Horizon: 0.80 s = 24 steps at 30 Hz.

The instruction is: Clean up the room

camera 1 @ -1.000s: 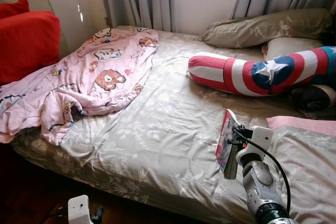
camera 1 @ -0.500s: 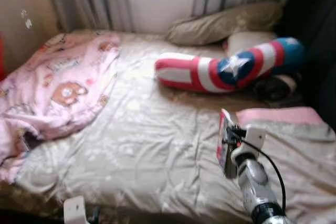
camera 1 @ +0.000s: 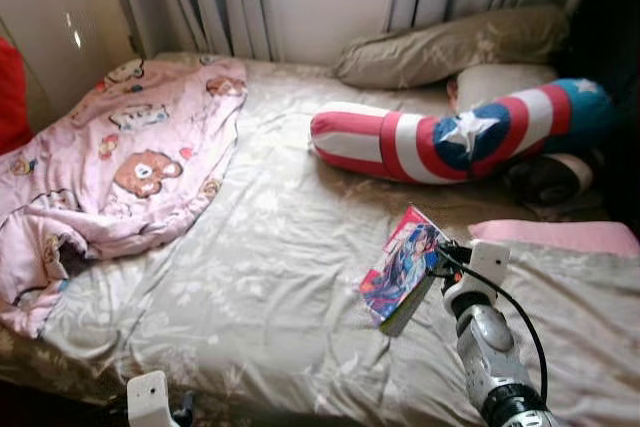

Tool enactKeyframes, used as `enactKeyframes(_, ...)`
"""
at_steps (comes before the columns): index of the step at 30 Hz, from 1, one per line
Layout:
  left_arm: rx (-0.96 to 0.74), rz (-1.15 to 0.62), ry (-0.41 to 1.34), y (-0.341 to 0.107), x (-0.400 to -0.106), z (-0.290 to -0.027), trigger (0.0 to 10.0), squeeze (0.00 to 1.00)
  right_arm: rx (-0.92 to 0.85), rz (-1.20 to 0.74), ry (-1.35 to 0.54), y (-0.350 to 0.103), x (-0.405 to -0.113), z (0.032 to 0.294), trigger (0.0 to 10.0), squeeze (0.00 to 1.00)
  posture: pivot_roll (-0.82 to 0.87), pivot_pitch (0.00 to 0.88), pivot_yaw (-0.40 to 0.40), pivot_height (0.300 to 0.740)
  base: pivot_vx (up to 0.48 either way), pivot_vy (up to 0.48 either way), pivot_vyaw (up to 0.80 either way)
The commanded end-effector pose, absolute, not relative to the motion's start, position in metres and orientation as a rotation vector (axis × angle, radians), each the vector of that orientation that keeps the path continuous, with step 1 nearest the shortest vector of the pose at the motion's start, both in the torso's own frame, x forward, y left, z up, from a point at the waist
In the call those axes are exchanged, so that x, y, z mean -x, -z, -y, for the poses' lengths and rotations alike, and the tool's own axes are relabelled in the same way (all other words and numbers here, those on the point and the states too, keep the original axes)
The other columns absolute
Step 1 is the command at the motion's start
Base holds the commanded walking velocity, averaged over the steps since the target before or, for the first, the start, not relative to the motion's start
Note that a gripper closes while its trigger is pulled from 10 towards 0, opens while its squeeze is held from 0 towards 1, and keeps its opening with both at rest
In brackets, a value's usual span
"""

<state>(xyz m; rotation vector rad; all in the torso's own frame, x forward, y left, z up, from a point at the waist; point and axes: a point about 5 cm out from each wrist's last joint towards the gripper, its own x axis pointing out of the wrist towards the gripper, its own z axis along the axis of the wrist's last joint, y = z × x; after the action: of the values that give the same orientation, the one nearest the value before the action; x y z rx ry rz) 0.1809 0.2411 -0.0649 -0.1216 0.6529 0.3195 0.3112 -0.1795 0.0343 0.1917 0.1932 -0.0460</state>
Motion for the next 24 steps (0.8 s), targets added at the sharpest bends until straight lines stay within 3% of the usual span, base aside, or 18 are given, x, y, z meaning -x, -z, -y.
enactKeyframes(1, 0.12, -0.658, -0.317, 0.0655, -0.1794, -0.2415, 10.0, 0.0, -0.196, -0.146, 0.061, -0.0435, -0.3167, 0.1825, 10.0, 0.0, 0.1, 0.0, -0.039, 0.711, 0.0, 0.0, 0.0)
enactKeyframes(4, 0.122, -0.663, -0.316, 0.0663, -0.1785, -0.2412, 10.0, 0.0, -0.198, -0.162, 0.068, -0.0419, -0.3165, 0.183, 10.0, 0.0, 0.1, 0.0, -0.039, 0.711, 0.0, 0.0, -0.14)
enactKeyframes(12, 0.124, -0.668, -0.316, 0.0671, -0.1774, -0.2406, 10.0, 0.0, -0.198, -0.158, 0.063, -0.042, -0.3163, 0.1832, 10.0, 0.0, 0.1, 0.0, -0.041, 0.711, 0.0, 0.0, -0.71)
enactKeyframes(24, 0.125, -0.671, -0.319, 0.0678, -0.1764, -0.2398, 10.0, 0.0, -0.198, -0.156, 0.028, -0.0428, -0.3172, 0.1792, 10.0, 0.0, 0.1, 0.0, -0.044, 0.711, 0.0, 0.0, 0.0)
